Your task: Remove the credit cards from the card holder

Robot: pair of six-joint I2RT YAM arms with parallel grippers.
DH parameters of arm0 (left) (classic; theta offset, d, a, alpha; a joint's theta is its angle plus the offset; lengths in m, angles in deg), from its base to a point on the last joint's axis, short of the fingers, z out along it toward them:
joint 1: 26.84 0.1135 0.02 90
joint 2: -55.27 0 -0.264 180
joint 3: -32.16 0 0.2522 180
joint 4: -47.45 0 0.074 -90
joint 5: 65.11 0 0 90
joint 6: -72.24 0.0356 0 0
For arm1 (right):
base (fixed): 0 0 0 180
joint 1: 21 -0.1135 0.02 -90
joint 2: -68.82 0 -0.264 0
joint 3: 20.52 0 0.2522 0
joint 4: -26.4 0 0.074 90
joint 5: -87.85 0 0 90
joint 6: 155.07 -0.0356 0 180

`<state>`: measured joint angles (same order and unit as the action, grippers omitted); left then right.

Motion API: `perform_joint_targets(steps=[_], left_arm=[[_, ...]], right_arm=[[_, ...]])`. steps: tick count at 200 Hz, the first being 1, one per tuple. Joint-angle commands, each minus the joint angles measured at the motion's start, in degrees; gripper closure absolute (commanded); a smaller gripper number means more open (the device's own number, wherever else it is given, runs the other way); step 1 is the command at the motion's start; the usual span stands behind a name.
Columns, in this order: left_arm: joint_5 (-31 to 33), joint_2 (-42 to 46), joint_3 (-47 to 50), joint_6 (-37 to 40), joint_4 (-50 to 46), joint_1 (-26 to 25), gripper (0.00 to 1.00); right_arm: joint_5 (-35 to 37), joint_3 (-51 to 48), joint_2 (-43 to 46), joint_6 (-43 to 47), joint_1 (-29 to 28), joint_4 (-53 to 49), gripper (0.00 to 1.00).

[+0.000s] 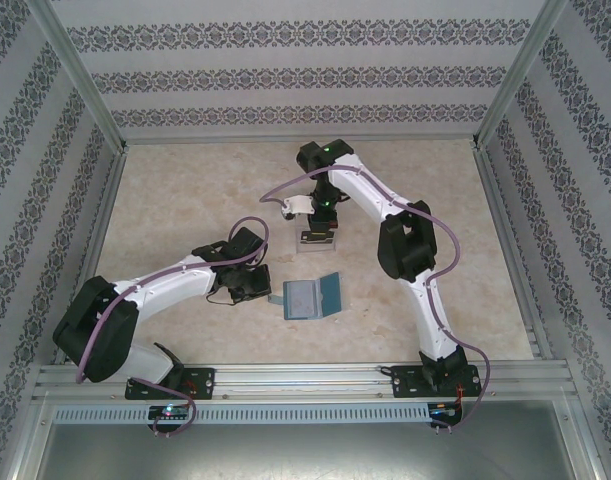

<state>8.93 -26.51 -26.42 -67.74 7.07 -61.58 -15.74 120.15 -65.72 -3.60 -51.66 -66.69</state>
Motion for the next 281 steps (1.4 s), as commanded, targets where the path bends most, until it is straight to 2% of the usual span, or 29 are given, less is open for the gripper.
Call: perform_joint_targets(steps=[1, 45, 123, 152, 173, 228, 281], left_arm=[[0.6, 1.3, 0.7, -0.5, -1.6, 0.8, 0.93], [0.6, 1.8, 1.1, -0.4, -1.7, 0.9, 0.93], [0.5, 1.9, 1.1, -0.2, -1.9, 1.3, 0.94], [0.5, 1.9, 0.7, -0.1, -2.2, 1.4, 0.94], [0.5, 1.9, 0.4, 0.0, -2.6, 1.4, 0.94], [0.6, 2.3, -0.4, 0.1, -3.1, 1.4, 0.94], [0.4, 2.7, -0.8, -0.3, -3.1, 1.3, 0.94]], right_arm=[[-2.8, -0.9, -1.5, -0.4, -0.9, -2.1, 1.00], [-2.3, -1.5, -2.7, -1.5, -1.4, -1.4, 1.00], [2.7, -1.6, -4.0, -1.7, -1.9, -0.6, 1.00], [3.4, -0.3, -3.3, -2.7, -1.9, -0.3, 0.85], [4.5, 0.0, -1.5, -3.0, -1.6, 1.2, 0.79], [7.6, -0.2, 2.0, -3.5, -1.3, 3.1, 0.76], [8.6, -5.3, 6.4, -4.3, -1.3, 8.3, 0.76]])
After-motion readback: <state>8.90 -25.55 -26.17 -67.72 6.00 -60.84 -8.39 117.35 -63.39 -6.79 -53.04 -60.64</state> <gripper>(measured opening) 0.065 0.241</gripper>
